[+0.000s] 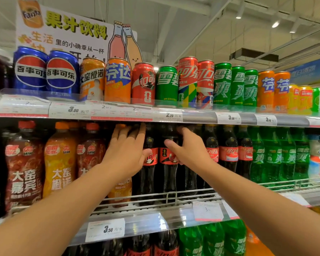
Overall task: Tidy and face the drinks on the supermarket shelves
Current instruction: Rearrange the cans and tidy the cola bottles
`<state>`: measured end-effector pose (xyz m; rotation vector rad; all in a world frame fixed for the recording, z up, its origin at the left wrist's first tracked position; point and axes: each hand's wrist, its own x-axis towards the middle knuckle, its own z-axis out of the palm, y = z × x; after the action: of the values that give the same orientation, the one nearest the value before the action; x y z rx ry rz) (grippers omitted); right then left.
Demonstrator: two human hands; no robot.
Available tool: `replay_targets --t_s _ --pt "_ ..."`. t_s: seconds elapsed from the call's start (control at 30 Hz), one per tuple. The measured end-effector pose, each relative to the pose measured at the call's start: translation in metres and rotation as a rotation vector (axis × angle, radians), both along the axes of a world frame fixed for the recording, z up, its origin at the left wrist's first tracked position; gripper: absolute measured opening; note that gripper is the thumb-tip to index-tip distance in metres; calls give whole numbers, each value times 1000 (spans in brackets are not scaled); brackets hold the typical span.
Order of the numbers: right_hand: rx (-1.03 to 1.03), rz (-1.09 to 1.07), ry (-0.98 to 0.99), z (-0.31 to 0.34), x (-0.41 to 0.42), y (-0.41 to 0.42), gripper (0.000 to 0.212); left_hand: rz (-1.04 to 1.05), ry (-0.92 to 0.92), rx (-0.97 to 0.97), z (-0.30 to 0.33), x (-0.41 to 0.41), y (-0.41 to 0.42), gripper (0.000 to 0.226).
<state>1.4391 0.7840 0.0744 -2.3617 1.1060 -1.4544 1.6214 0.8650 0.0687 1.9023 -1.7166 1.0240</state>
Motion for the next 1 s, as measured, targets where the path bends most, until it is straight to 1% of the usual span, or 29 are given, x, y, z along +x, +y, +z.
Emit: replay_targets --t_s 0.03,0.1,0.13,0.2,0.3,0.37,0.43,0.5,0.6,0.73,0.83,0.87,0.93,1.0 --pt "-129 -26 8 -14 -1 4 38 -23 -35 -48 -9 5 9 69" --pt "-355 65 46 -49 0 20 27 -114 -108 -125 -36 17 31 55" --pt "-417 121 109 -70 3 28 23 -152 -143 -134 -54 22 43 50" --pt "-462 157 249 -109 13 37 27 -160 -223 -64 -93 32 65 48" --pt "-439 119 342 -137 28 41 35 -74 -223 45 -136 43 90 48" --pt "-440 101 347 -142 33 40 36 6 -196 68 -149 46 100 48" --pt "-458 104 344 -146 34 39 35 38 -157 79 -157 49 107 45" --pt "-464 93 328 -150 35 40 36 -1 -105 79 -166 54 109 36" --pt "-452 41 288 -152 38 45 37 -68 53 112 -173 56 110 47" --pt "-451 -11 279 -152 43 55 41 -96 147 93 -175 54 107 49" --pt "-417 -78 294 -153 48 62 43 -141 234 140 -181 59 103 49" --pt "-383 -107 304 -152 50 66 43 -139 250 181 -181 63 104 49" --pt "-320 -164 338 -154 55 73 43 -141 215 270 -177 71 113 47" --pt "-284 -217 365 -154 61 81 44 -168 164 281 -168 84 127 43"
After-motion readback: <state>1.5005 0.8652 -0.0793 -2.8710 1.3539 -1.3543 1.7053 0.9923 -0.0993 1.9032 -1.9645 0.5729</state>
